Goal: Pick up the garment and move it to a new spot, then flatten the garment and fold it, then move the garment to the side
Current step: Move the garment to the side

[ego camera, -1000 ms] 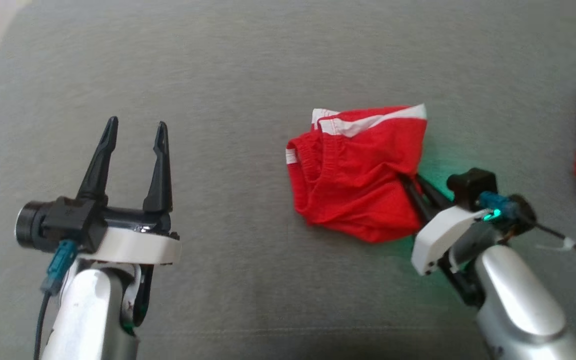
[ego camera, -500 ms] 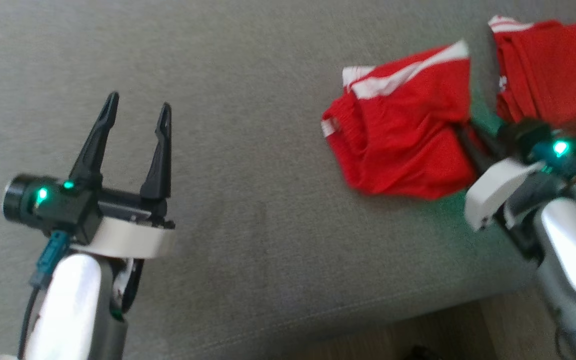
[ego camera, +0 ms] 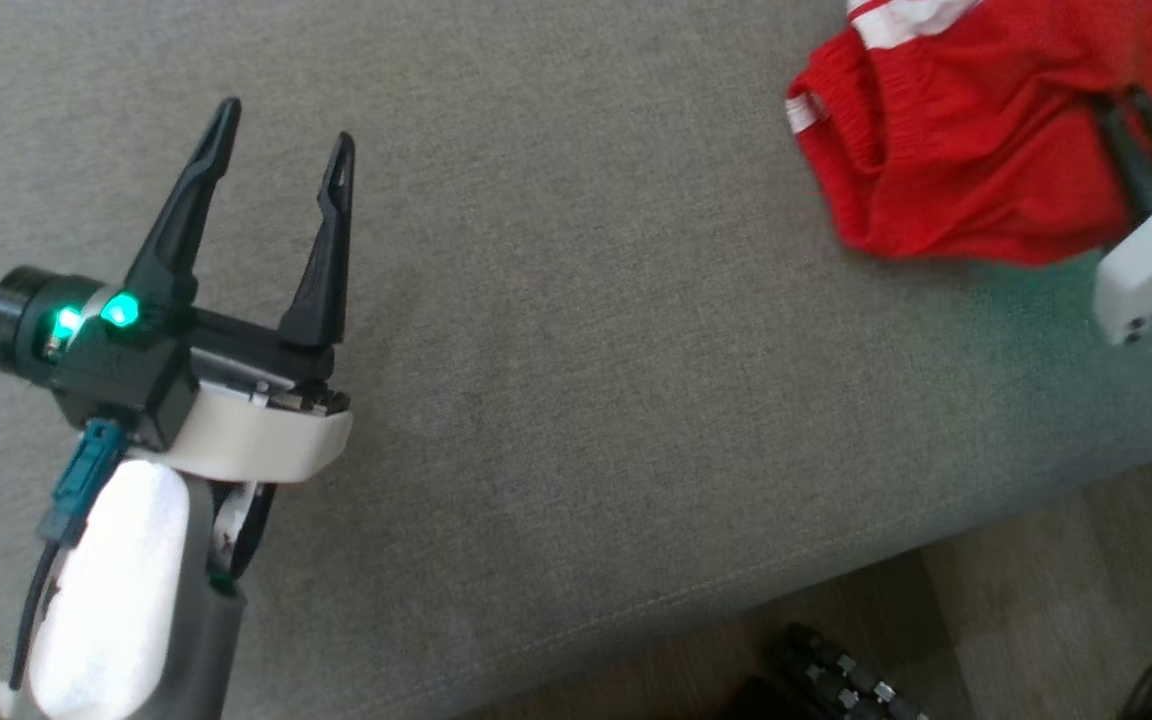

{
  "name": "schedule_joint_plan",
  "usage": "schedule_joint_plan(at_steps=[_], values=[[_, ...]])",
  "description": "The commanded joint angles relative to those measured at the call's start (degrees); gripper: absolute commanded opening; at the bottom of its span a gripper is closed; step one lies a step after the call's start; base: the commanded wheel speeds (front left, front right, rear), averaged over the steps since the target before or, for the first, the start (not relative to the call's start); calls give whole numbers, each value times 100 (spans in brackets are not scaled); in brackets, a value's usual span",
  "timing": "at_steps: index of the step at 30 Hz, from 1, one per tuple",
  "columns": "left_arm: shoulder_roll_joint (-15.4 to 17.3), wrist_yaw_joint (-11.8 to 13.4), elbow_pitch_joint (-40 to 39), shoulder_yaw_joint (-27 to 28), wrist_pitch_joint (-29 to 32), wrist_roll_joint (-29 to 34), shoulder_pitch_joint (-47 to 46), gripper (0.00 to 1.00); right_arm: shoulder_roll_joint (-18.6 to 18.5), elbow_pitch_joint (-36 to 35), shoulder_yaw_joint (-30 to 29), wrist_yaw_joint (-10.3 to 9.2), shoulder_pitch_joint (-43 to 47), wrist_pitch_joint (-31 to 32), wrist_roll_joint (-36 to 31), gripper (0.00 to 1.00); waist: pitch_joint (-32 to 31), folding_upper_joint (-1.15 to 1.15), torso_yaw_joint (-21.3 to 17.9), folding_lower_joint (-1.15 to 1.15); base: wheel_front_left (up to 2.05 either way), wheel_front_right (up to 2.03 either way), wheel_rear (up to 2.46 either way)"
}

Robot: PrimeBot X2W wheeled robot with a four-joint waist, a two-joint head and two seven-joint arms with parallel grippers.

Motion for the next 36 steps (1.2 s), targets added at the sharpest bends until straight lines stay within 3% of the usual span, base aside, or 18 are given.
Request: schedule_joint_plan(at_steps=[1, 14, 21, 23, 26, 28, 29, 36], values=[[110, -17, -251, 166, 19, 46, -189, 100, -289, -258, -93, -4, -147, 69, -22, 0, 104, 0, -59, 0, 0, 0, 0], [140, -48, -219, 75, -16, -24, -449, 100, -679, -482, -802, -4, -120, 468, -168, 0, 445, 0, 21, 0, 0, 0, 0], [111, -44, -166, 37, -56, -74, -560, 100, -463, -303, -1439, -4, -6, 524, -504, 0, 528, 0, 167, 0, 0, 0, 0], [111, -40, -155, 40, -62, -82, -569, 100, -417, -270, -1522, -4, 2, 507, -558, 5, 535, 0, 185, 0, 0, 0, 0], [104, -26, -116, 44, -75, -102, -587, 100, -227, -210, -1783, -4, 28, 459, -775, 44, 532, 0, 242, 0, 0, 0, 0], [87, -9, -89, 44, -82, -118, -588, 100, -6, -152, -2069, -4, 59, 506, -924, 95, 505, 0, 279, 0, 0, 0, 0], [76, -3, -75, 42, -85, -128, -584, 100, 116, -125, -2228, -4, 88, 563, -1024, 100, 485, 0, 296, 0, 0, 0, 0], [26, 45, 40, 43, -97, -186, -455, 100, 983, -429, -3063, -4, 489, 406, -1408, 100, 204, 0, 386, 0, 0, 0, 0]])
